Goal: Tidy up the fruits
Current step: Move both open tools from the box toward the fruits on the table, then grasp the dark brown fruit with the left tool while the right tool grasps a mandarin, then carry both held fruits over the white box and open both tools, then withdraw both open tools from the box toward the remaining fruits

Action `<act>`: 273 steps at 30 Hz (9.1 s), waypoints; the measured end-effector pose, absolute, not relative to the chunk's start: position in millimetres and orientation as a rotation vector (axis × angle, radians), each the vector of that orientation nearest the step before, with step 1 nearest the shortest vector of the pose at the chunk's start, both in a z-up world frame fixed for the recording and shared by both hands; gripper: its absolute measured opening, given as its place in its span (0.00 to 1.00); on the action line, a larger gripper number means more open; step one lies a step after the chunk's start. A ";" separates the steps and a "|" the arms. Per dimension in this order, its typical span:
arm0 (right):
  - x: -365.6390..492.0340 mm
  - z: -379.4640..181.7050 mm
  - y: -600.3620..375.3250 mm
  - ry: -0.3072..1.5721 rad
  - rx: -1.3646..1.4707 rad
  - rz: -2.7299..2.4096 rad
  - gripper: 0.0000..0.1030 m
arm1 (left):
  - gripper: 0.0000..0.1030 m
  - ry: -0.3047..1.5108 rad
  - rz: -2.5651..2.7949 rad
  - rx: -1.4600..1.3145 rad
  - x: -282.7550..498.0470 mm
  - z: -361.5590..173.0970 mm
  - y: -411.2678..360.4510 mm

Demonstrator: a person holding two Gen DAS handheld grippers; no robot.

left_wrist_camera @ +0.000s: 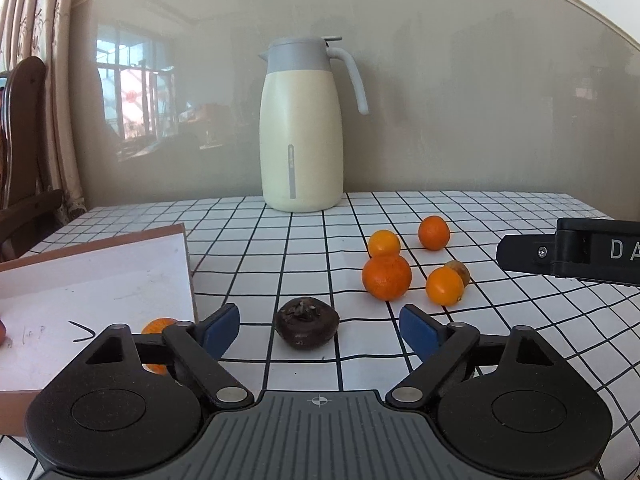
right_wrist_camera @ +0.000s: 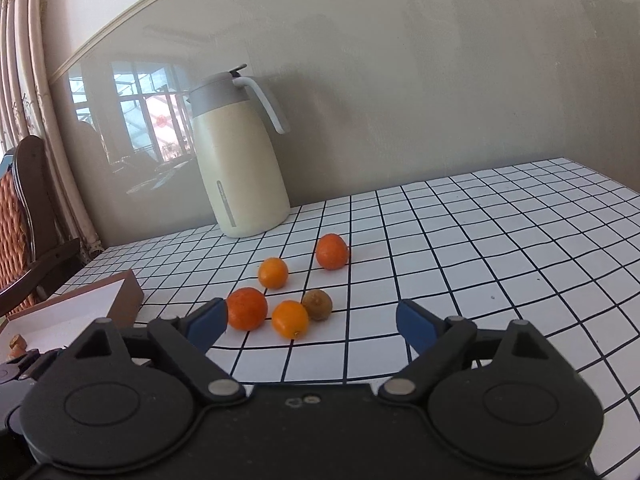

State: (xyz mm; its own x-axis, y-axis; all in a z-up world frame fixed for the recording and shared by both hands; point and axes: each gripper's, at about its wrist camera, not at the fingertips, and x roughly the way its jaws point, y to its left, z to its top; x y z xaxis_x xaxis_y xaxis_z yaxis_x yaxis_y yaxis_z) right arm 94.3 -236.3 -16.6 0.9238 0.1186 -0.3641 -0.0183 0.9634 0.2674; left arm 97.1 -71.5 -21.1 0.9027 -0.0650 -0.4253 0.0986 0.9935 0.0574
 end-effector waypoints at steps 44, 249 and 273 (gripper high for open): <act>171.2 -39.3 -207.2 0.588 0.243 0.095 0.50 | 0.51 0.529 0.018 0.214 141.3 -36.7 -101.6; 95.7 14.3 -77.2 0.257 0.183 0.408 0.94 | 1.00 0.308 0.335 0.003 38.8 16.4 116.9; 101.0 3.7 -127.6 0.366 0.197 0.296 0.85 | 1.00 0.318 0.211 0.048 51.6 14.3 60.7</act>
